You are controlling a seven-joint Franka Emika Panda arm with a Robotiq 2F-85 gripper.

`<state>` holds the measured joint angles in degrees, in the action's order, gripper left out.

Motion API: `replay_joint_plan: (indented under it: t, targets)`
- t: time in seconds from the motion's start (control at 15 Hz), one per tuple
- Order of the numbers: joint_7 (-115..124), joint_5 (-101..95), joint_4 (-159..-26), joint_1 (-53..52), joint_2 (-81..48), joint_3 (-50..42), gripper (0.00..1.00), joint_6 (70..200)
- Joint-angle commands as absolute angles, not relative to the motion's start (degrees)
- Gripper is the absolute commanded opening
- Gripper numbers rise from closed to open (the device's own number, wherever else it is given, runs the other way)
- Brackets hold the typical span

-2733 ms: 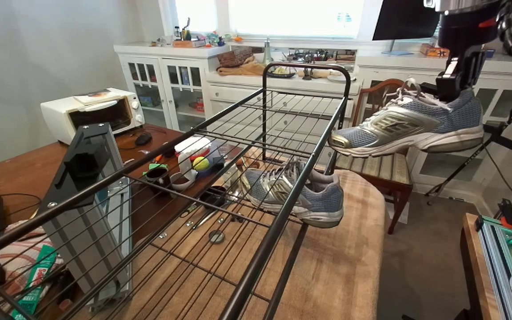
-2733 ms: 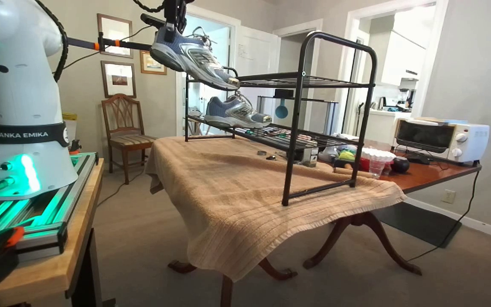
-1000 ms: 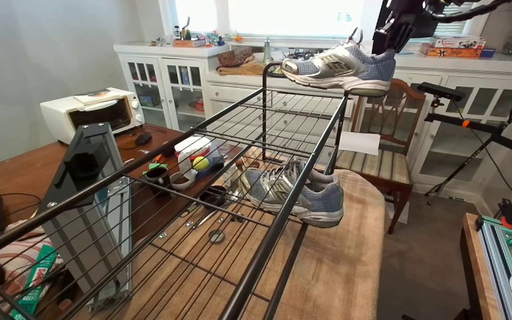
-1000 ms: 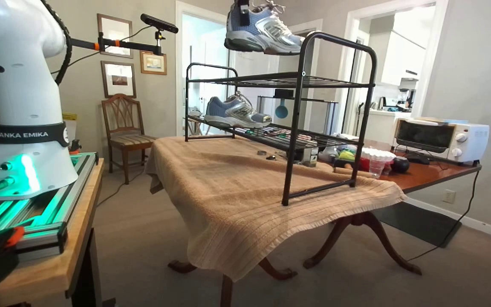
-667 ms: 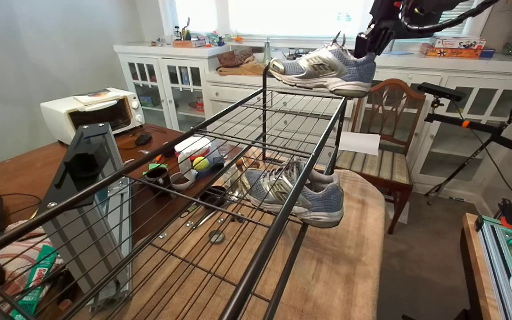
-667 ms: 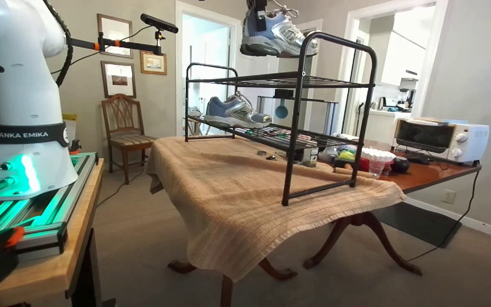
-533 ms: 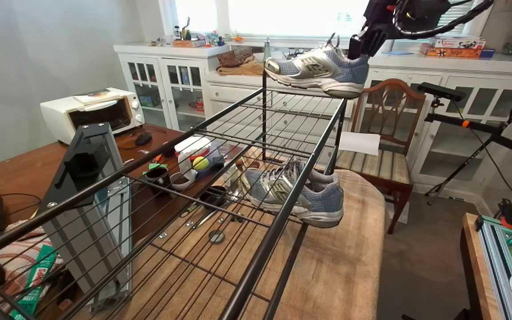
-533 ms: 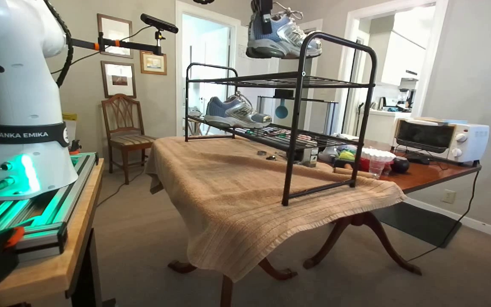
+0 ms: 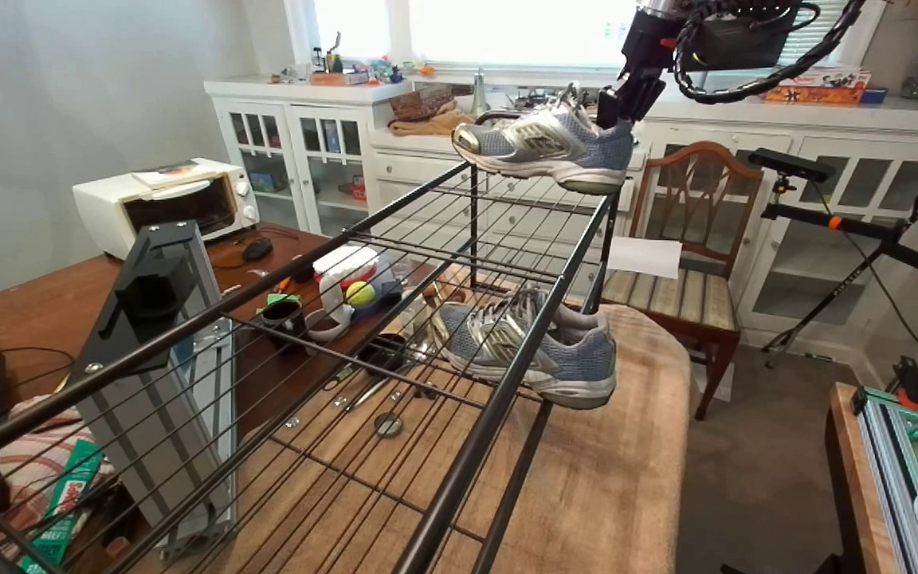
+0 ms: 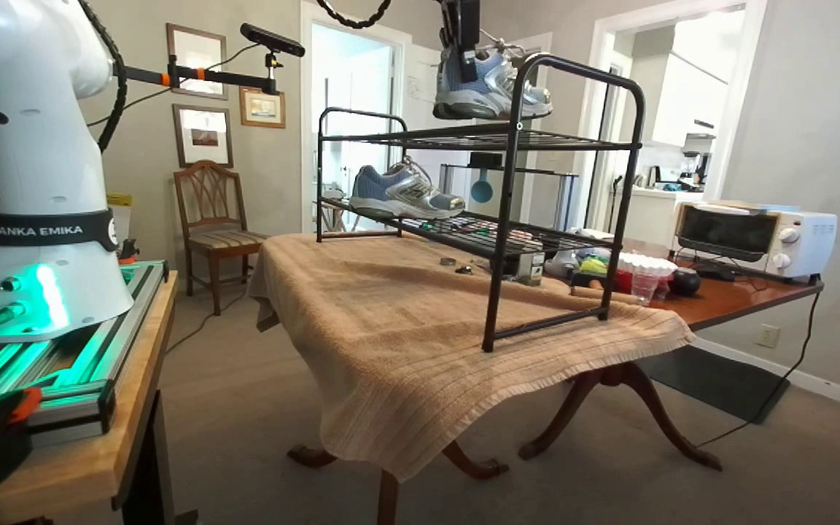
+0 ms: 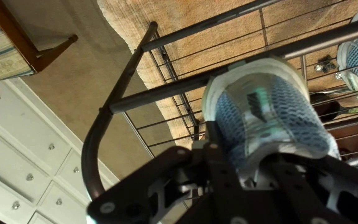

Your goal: Move the right sneaker to the topmost shelf on the shoe rack.

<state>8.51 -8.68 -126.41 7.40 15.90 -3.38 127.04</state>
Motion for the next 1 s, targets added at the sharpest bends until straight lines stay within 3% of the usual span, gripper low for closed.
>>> replay_joint_plan:
  t: [0.0, 0.47, 0.93]
  targets:
    - [8.85, -9.97, -124.20, 7.26, 13.73, -2.91, 0.44, 127.77]
    - [13.64, -8.74, -124.47, 7.12, 17.24, -2.09, 0.97, 129.21]
    - [16.42, -8.73, -128.47, 6.90, 28.09, 0.36, 1.00, 125.70]
